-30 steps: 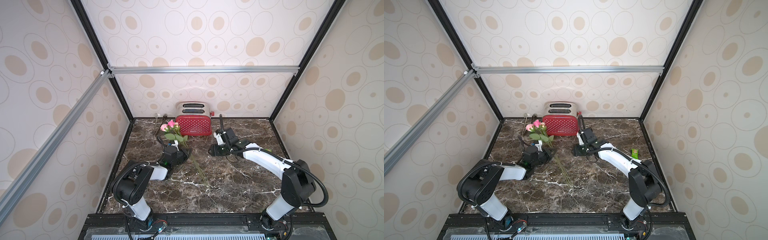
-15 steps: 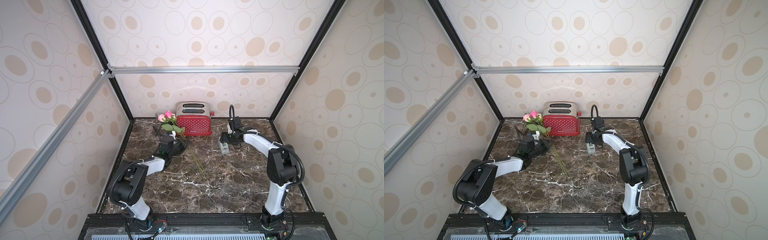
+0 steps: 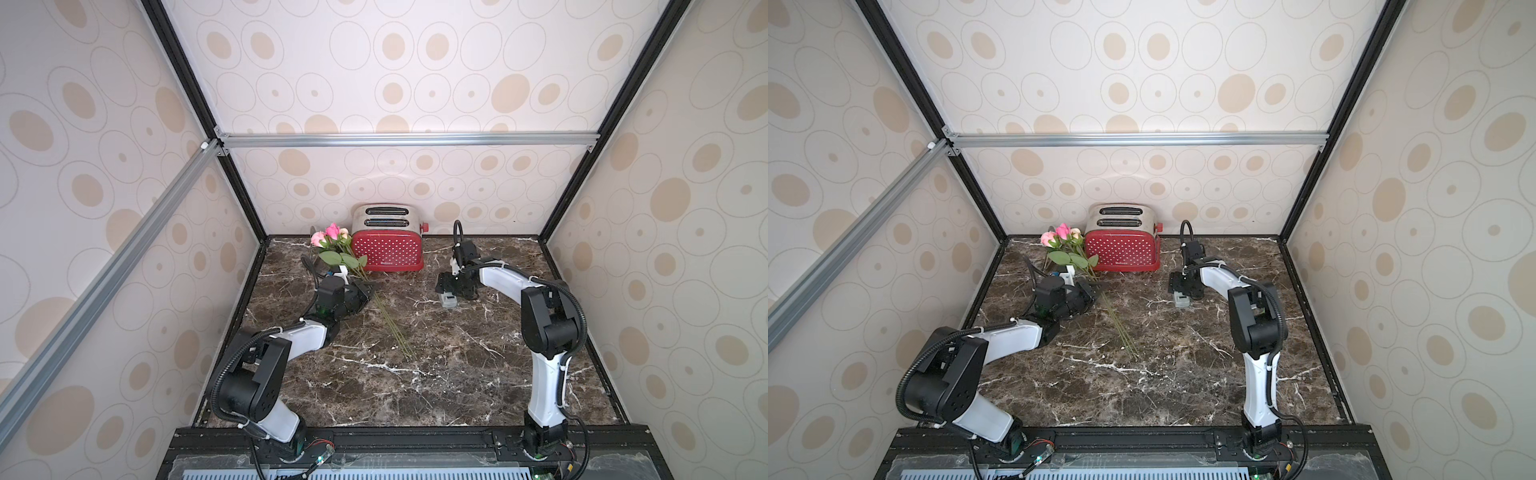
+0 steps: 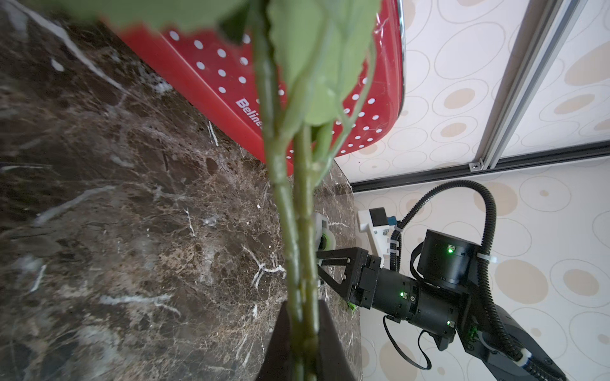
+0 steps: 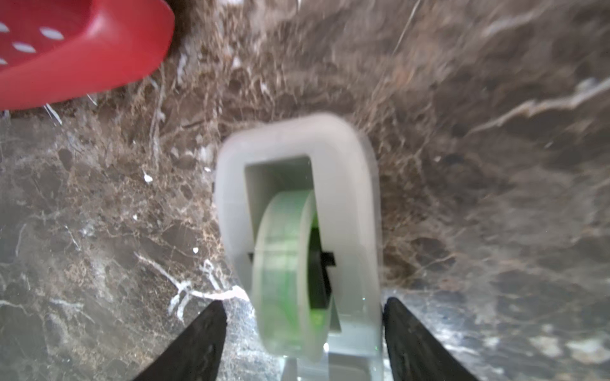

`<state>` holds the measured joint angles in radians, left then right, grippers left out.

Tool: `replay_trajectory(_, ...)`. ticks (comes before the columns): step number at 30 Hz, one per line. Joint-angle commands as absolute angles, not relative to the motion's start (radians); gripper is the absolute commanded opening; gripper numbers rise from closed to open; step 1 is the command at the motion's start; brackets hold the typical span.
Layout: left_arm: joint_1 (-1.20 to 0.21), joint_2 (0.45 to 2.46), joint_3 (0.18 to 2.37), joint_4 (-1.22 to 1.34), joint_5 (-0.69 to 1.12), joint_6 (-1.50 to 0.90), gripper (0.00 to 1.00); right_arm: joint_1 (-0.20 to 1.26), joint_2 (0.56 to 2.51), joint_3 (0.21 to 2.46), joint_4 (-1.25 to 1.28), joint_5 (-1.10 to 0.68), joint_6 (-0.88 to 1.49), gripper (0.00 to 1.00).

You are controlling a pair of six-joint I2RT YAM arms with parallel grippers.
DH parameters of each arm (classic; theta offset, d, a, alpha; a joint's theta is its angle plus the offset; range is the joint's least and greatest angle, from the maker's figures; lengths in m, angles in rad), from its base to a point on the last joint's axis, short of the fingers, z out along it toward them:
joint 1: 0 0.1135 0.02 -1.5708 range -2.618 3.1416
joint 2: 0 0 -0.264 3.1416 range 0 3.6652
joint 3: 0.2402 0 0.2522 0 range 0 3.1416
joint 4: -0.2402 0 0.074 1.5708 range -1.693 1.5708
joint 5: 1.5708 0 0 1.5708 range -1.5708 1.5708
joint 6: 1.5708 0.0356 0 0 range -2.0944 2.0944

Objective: Wrap bouquets with tape
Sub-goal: Adjust the Tape Cutter at the center of the board.

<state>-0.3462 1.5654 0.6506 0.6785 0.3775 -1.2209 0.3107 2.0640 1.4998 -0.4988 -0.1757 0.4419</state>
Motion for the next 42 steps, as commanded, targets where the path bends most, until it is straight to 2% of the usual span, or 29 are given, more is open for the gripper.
replay_trajectory(1,-0.383,1.557,0.642,0.75,0.327,-1.257,0.0,0.346,2.016,1.467,-0.477,-0.238,0.491,0.77)
replay_trajectory(9,-0.474,1.589,0.609,0.865,0.217,-1.328,0.0,0.364,1.958,1.4,-0.446,-0.223,0.564,0.77)
replay_trajectory(20,-0.511,1.654,0.6,0.914,0.168,-1.369,0.0,0.364,1.673,0.976,0.001,-0.278,0.885,0.75)
replay_trajectory(24,-0.532,1.711,0.623,0.943,0.117,-1.402,0.0,0.363,1.658,0.925,0.056,-0.294,0.966,0.66)
replay_trajectory(30,-0.567,1.795,0.694,0.956,0.089,-1.419,0.0,0.364,1.628,0.804,0.263,-0.29,1.105,0.62)
replay_trajectory(32,-0.575,1.816,0.698,0.962,0.077,-1.432,0.0,0.363,1.63,0.778,0.301,-0.274,1.134,0.52)
replay_trajectory(34,-0.579,1.84,0.703,0.977,0.073,-1.445,0.0,0.362,1.65,0.776,0.32,-0.282,1.14,0.5)
replay_trajectory(36,-0.58,1.867,0.714,0.991,0.07,-1.462,0.0,0.362,1.672,0.767,0.357,-0.288,1.165,0.4)
replay_trajectory(39,-0.581,1.889,0.739,0.988,0.074,-1.461,0.0,0.353,1.705,0.743,0.451,-0.292,1.202,0.35)
replay_trajectory(42,-0.583,1.889,0.759,0.957,0.064,-1.442,0.0,0.345,1.729,0.739,0.506,-0.299,1.221,0.36)
